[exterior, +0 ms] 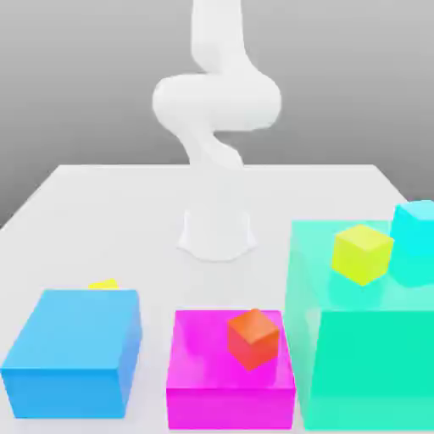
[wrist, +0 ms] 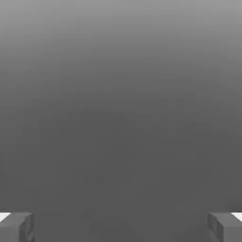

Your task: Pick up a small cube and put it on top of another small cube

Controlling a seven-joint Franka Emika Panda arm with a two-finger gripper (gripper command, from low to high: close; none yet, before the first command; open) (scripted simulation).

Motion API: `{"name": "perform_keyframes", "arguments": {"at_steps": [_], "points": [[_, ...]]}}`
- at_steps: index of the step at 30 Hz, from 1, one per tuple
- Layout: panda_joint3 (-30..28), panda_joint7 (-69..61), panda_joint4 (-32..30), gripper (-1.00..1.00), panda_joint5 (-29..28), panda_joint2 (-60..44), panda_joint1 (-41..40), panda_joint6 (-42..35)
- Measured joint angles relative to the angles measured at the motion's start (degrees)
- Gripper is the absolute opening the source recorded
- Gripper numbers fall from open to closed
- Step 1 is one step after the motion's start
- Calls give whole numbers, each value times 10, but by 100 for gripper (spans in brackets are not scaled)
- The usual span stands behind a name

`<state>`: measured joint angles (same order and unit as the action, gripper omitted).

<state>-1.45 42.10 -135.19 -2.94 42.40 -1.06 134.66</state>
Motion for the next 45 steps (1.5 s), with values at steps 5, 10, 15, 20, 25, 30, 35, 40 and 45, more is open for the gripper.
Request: {"name": "perform_keyframes", "arguments": {"at_steps": [5,10,15,20,25,30,35,40,45], "points": [[-43,-81,-69,0,-55,-70,-24,57],[-99,-166,-136,0,-99,-136,-48,112],[-164,-260,-203,0,-133,-201,-74,168],[-235,-366,-270,0,-153,-267,-98,226],[-306,-496,-339,0,-139,-335,-112,288],[-317,-620,-353,0,-10,-417,-85,354],[-123,-768,-336,0,201,-499,-220,414],[18,-797,-327,-100,230,-555,-358,464],[30,-795,-326,-100,226,-561,-371,468]]}}
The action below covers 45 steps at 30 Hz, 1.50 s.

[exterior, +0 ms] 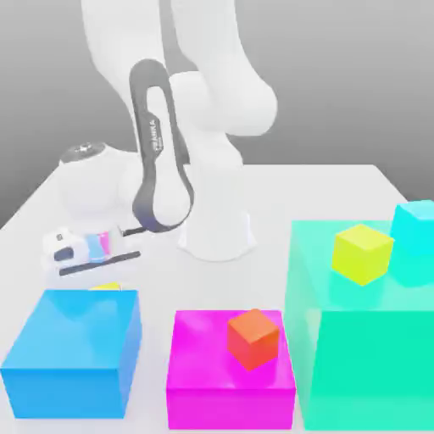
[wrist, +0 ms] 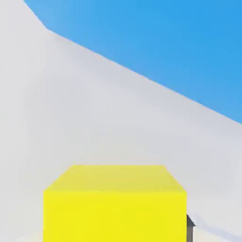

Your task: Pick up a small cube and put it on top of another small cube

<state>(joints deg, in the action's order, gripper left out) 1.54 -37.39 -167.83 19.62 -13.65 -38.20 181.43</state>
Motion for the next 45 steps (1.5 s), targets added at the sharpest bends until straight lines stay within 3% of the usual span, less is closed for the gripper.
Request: {"name": "perform_keyframes", "arguments": {"at_steps": [4,7,10,13,19,23,29,45], "points": [[-73,29,-6,-100,-31,39,68,-33],[-151,97,-16,-100,-124,84,122,-68],[-168,158,-26,-100,-212,132,108,-105],[-163,180,-36,-100,-249,179,93,-142],[-177,235,38,-100,-157,145,78,-199],[-182,299,106,-100,-130,122,57,-233],[-161,354,161,-100,-146,128,89,-275],[-64,360,202,-100,-179,194,257,-380]]}}
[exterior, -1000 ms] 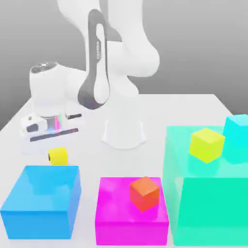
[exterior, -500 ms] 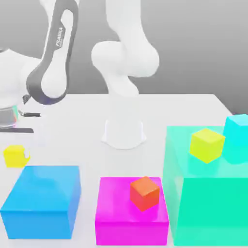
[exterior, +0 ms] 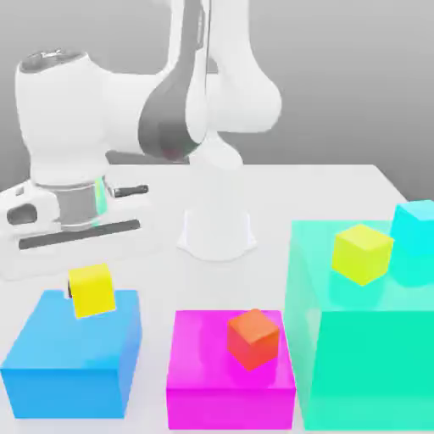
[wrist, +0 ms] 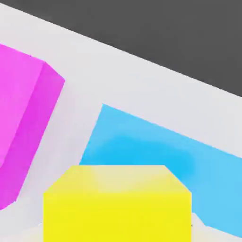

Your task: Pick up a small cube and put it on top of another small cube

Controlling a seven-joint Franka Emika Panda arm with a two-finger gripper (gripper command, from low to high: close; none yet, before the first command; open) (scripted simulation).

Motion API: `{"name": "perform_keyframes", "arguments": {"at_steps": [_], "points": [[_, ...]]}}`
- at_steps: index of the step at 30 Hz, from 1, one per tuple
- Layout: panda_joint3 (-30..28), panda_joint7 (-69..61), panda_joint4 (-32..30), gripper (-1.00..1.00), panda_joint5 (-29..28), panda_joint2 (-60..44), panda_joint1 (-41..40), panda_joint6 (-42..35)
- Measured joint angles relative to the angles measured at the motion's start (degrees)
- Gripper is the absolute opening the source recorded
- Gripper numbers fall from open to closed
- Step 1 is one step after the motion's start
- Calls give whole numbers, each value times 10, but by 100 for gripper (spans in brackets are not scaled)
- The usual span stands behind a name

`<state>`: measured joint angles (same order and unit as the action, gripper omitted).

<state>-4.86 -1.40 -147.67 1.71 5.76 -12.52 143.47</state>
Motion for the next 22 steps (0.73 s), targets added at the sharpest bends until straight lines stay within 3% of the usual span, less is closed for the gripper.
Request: {"name": "perform_keyframes", "arguments": {"at_steps": [11,16,17,22], "points": [[97,-40,8,-100,6,52,105,-70],[117,-48,-21,-100,-4,-6,124,12],[117,-47,-25,100,-7,-19,123,28],[117,-47,-25,100,-7,-19,123,28]]}}
